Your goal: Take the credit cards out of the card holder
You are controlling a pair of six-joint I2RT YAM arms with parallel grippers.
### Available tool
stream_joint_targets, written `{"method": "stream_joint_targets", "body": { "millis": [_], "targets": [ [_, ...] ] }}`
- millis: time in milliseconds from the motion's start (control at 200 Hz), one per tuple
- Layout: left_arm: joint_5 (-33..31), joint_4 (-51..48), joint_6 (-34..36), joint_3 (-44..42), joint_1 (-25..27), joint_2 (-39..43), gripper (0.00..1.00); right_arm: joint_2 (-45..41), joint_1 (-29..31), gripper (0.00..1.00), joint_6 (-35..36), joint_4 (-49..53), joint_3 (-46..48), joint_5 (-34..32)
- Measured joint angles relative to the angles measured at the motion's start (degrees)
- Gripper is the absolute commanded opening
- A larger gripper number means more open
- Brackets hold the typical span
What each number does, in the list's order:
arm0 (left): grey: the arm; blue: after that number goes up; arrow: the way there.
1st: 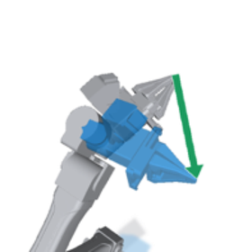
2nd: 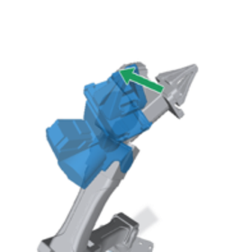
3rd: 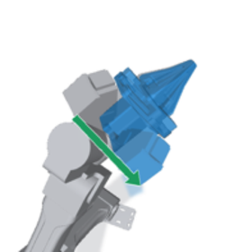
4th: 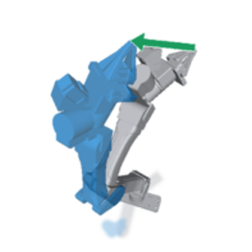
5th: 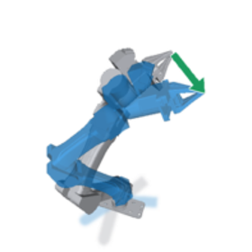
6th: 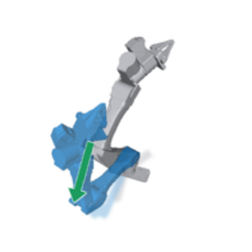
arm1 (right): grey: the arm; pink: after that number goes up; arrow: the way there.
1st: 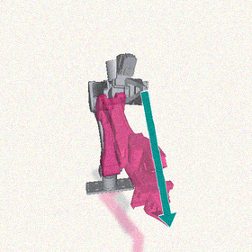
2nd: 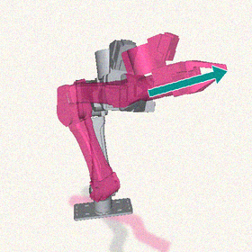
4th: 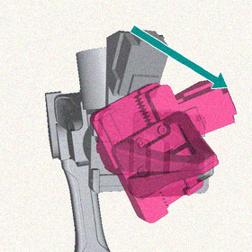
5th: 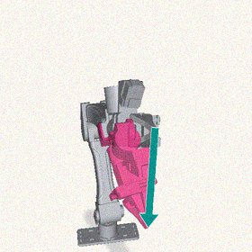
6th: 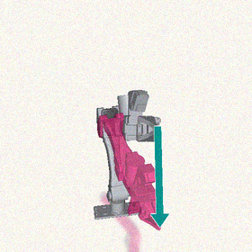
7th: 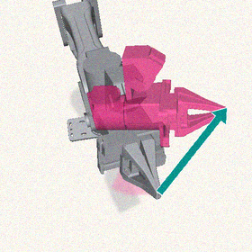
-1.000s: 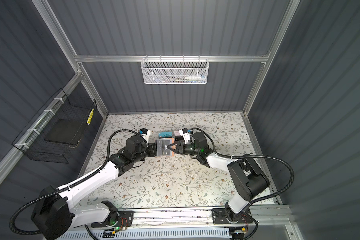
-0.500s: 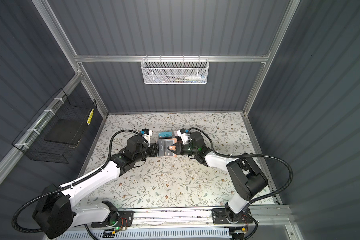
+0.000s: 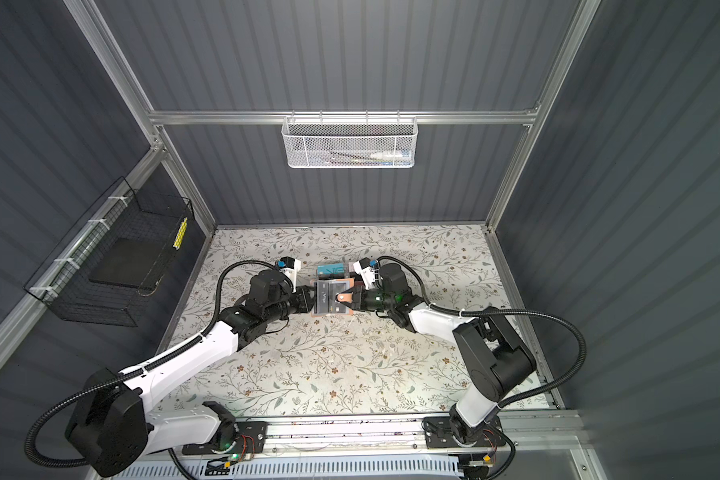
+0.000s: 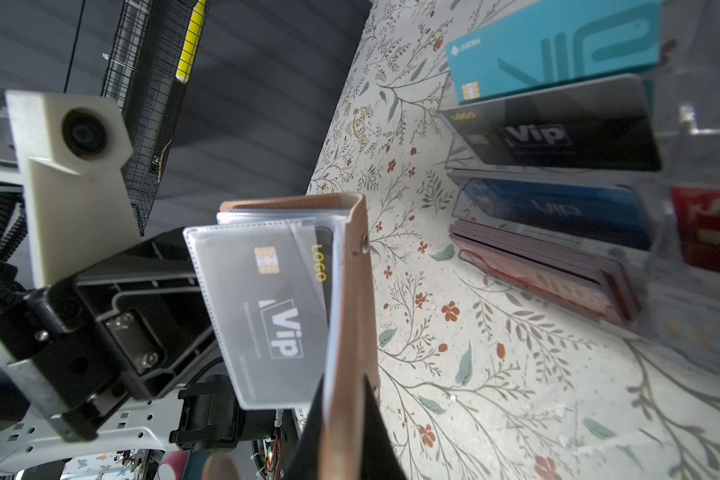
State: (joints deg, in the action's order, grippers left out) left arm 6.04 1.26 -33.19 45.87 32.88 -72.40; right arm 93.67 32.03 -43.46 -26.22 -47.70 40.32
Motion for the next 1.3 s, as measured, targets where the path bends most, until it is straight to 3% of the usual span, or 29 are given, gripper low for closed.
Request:
{"method": "stream_joint_targets", "body": {
  "millis": [185,485,710,921,1121,1301],
  "targets": [
    [-0.02,1.01,-0.98,-0.31,-0.68,0.04,0.47,-0.46,0.00,0.00,-0.07,4.42,-0.74,-1.09],
    [-0.35,1.11,-3.63,-2.75,-2.12,2.69,0.66,-0.94,1.42,0.00,-1.77,7.02,-1.44,-3.17],
    [-3.17,-0.87,-5.20,-7.50,-2.23,11.50,0.76,-0.94,4.55,0.00,-3.43,5.92,-0.46,-4.09],
    [-5.05,-3.08,-7.41,-13.00,-2.25,19.63,0.99,0.79,5.86,0.00,-5.18,2.62,2.49,-5.20],
    [-4.28,-1.38,-9.73,-16.81,-2.23,20.61,1.00,4.35,6.47,0.00,-6.97,-0.87,7.41,-6.91],
    [0.72,5.97,-13.60,-21.22,-2.23,15.39,1.00,5.95,6.75,0.00,-7.10,-1.38,9.14,-9.62]
  ]
}}
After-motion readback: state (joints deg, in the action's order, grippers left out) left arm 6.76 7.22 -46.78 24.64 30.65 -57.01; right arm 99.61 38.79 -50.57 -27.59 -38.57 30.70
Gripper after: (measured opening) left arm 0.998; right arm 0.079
